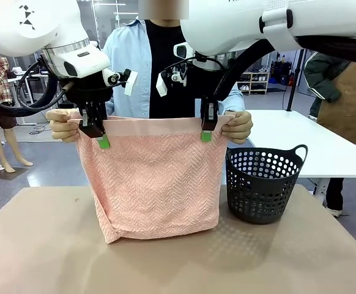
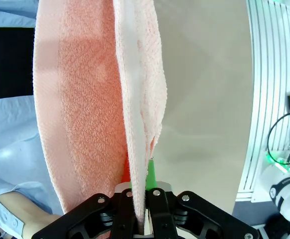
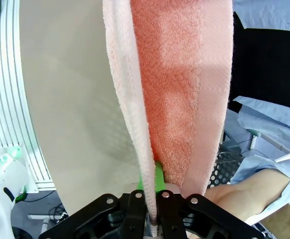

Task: Fold the towel.
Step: Release the end of the 100 cm Hotel Towel you were holding and grab the top end of the folded side.

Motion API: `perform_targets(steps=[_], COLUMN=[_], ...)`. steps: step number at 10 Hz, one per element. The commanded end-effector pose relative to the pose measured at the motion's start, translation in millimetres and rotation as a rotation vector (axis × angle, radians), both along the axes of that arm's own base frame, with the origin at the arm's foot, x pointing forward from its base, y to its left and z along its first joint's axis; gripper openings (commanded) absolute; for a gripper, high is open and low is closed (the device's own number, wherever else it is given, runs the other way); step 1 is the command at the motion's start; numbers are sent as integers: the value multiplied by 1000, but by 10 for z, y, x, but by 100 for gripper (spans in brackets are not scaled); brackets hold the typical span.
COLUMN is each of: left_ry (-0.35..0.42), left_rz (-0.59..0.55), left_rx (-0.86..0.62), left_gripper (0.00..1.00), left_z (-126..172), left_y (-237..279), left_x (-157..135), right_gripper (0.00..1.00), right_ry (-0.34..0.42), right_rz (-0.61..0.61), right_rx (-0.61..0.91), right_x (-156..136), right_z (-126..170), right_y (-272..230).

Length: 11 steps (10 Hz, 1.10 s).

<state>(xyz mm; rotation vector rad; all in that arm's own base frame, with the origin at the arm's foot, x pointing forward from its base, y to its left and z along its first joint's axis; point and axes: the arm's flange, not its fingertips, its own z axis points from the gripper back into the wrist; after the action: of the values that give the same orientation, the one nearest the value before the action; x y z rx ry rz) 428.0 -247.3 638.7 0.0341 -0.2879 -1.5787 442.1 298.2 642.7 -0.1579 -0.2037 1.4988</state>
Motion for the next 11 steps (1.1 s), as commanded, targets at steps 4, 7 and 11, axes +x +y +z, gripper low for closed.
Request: perform_targets(steps=[4, 7, 11], left_ry=[-2, -2, -2], left_rz=[-4, -4, -4], left_rx=[-1, -1, -1], left_gripper=[0, 0, 0], left_z=[3, 3, 3], left_y=[7, 7, 7], left_x=[3, 3, 3], right_gripper=[0, 0, 0], right_ry=[-1, -1, -1], right_rz=[7, 7, 7], right_rx=[-4, -4, -4], right_x=[-8, -8, -8], right_z=[-2, -2, -2], right_y=[-1, -1, -1])
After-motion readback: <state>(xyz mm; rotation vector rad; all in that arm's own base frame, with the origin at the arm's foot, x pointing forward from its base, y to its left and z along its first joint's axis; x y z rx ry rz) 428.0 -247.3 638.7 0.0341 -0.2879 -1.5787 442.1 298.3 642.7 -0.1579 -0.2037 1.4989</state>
